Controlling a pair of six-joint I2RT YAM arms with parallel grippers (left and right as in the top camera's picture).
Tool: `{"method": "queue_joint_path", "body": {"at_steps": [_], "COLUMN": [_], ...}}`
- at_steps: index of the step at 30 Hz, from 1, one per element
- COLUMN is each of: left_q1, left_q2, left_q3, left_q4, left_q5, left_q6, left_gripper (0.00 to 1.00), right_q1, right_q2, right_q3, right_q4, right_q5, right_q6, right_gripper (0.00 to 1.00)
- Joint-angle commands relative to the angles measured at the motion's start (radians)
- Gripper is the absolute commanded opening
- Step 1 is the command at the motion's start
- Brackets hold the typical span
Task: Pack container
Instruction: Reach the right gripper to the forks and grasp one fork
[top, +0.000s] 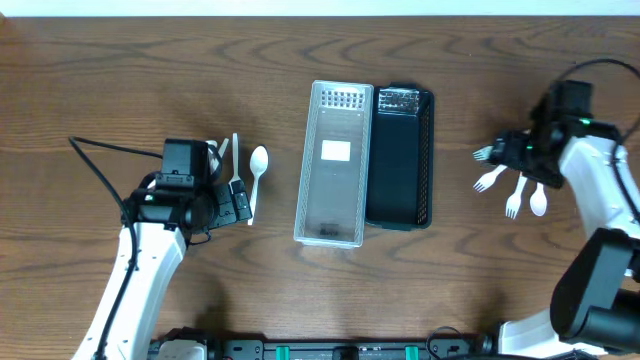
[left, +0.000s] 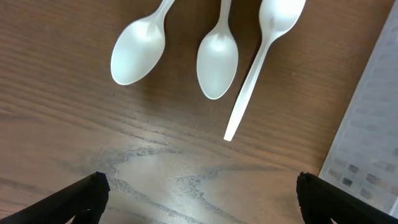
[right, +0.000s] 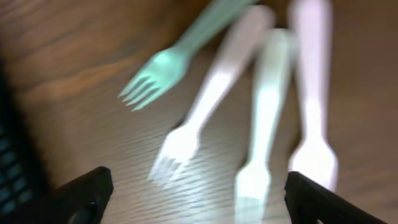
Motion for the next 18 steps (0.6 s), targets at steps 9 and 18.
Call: {"method": "queue_joint_path", "body": {"at_steps": [9,18], "left_q1": [0.004,0.004], "left_q2": [0.013,0.013], "left_q3": [0.018,0.018], "left_q4": [-0.003,-0.003], "left_q5": [0.006,0.006], "left_q6": [0.009,0.009], "left_gripper": [0.98,0.98], "right_q1": [-0.045,-0.045], "right_q2": [0.028,0.159], "right_q3": [0.017,0.017], "right_q4": [0.01,0.021], "right_q5": [0.071,0.113], "right_q6": [0.07,0.072], "right_gripper": [0.71,0.66]}}
